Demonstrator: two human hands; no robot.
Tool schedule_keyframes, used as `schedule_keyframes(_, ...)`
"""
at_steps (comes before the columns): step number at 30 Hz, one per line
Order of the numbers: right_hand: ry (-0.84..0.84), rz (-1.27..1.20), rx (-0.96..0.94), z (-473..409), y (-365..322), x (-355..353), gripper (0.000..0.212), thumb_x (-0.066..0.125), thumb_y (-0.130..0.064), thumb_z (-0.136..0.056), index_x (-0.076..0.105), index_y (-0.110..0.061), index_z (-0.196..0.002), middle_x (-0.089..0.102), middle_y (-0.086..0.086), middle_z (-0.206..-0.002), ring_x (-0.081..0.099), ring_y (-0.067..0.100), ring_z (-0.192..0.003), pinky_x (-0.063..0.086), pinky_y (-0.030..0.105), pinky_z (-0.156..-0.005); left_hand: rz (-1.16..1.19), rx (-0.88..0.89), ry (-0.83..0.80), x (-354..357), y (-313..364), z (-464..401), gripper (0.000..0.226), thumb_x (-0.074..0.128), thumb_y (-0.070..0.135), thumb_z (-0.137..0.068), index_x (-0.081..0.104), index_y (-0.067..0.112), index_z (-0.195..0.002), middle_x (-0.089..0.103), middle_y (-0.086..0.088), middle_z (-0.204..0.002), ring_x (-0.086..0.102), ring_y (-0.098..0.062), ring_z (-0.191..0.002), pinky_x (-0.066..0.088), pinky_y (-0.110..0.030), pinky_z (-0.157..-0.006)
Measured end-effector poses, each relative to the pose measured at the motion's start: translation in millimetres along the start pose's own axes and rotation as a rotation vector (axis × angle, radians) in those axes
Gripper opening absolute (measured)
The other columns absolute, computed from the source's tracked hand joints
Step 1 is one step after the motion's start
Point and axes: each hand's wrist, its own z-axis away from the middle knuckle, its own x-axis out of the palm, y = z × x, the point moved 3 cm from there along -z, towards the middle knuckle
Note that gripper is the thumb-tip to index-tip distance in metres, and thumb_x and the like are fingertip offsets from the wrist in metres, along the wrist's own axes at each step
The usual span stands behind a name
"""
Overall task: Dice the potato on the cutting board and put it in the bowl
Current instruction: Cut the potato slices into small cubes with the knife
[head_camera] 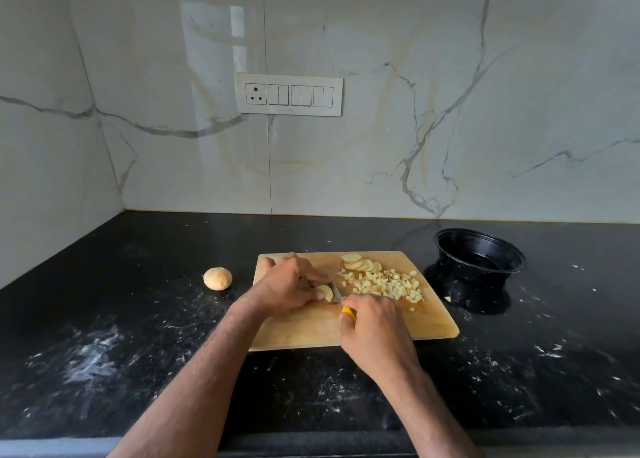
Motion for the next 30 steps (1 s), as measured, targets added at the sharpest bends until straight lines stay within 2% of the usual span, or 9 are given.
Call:
schedule_keyframes(3,0.015,-0.011,0.017,0,1,3,0.026,0.068,-0.023,-0.093,0.074,-0.020,-0.118,0.076,-0.009,-0.104,0.069,0.005,-0.087,0.046,0.007,-0.073,0.015,0.005,0.000,1,0,-1,0.021,0.080,0.038,-0.084,0.078,0.041,-0.105,0.065,0.027,-0.097,0.053,-0.012,-0.112,0.029,-0.051,-0.104)
schedule_keyframes(7,0.053,-0.022,0.052,5,3,4,0.025,0.070,-0.024,-0.091,0.075,-0.020,-0.115,0.075,-0.011,-0.101,0.066,0.002,-0.084,0.036,-0.001,-0.068,0.043,-0.054,0.035,4,5,-1,0.018,0.081,0.033,-0.084,0.080,0.038,-0.101,0.070,0.023,-0.092,0.056,-0.009,-0.099,0.034,-0.047,-0.104)
schedule_keyframes(11,0.062,0.004,0.051,9,4,4,0.028,0.067,-0.026,-0.092,0.073,-0.021,-0.119,0.074,-0.010,-0.106,0.067,0.005,-0.092,0.051,0.012,-0.080,0.088,-0.125,0.103,12,11,-3,0.013,0.081,0.022,-0.083,0.082,0.025,-0.096,0.066,0.025,-0.078,0.058,0.001,-0.079,0.054,-0.041,-0.092)
schedule_keyframes(14,0.045,0.039,0.065,9,1,1,0.029,0.065,-0.025,-0.093,0.073,-0.021,-0.121,0.075,-0.008,-0.106,0.068,0.007,-0.093,0.056,0.018,-0.081,0.065,-0.177,0.107,13,10,-3,0.016,0.084,0.031,-0.080,0.081,0.026,-0.095,0.061,0.025,-0.073,0.056,-0.001,-0.080,0.048,-0.040,-0.091)
schedule_keyframes(18,0.034,0.050,0.072,7,-1,-2,0.029,0.066,-0.021,-0.093,0.072,-0.019,-0.121,0.075,-0.006,-0.105,0.070,0.009,-0.090,0.058,0.018,-0.076,0.071,-0.150,0.104,9,7,0,0.009,0.081,0.035,-0.081,0.080,0.029,-0.088,0.064,0.023,-0.068,0.057,-0.002,-0.075,0.032,-0.023,-0.068)
schedule_keyframes(19,0.026,0.052,0.061,6,-3,-1,0.028,0.066,-0.020,-0.093,0.073,-0.018,-0.120,0.075,-0.006,-0.104,0.070,0.008,-0.088,0.058,0.018,-0.075,0.068,-0.151,0.107,9,7,0,0.009,0.079,0.030,-0.082,0.081,0.029,-0.090,0.064,0.024,-0.069,0.058,-0.004,-0.079,0.031,-0.023,-0.071)
schedule_keyframes(22,0.003,0.077,0.026,2,-8,1,0.024,0.065,-0.019,-0.095,0.073,-0.017,-0.118,0.075,-0.005,-0.102,0.070,0.008,-0.084,0.058,0.017,-0.074,0.053,-0.185,0.112,9,9,0,0.011,0.075,0.024,-0.083,0.081,0.029,-0.091,0.061,0.027,-0.068,0.055,-0.007,-0.083,0.031,-0.040,-0.087)
schedule_keyframes(27,-0.033,0.112,-0.003,0,-12,5,0.023,0.062,-0.017,-0.097,0.072,-0.015,-0.117,0.074,-0.002,-0.099,0.068,0.008,-0.080,0.059,0.019,-0.072,0.053,-0.209,0.136,8,10,0,0.009,0.080,0.028,-0.080,0.081,0.029,-0.089,0.057,0.028,-0.064,0.050,-0.001,-0.074,0.020,-0.031,-0.073)
schedule_keyframes(30,-0.036,0.112,-0.028,-2,-12,5,0.023,0.062,-0.017,-0.097,0.072,-0.015,-0.117,0.074,-0.001,-0.101,0.069,0.009,-0.083,0.059,0.020,-0.073,0.070,-0.223,0.144,9,11,0,0.008,0.081,0.028,-0.080,0.081,0.028,-0.088,0.056,0.029,-0.063,0.048,0.004,-0.072,0.022,-0.032,-0.076)
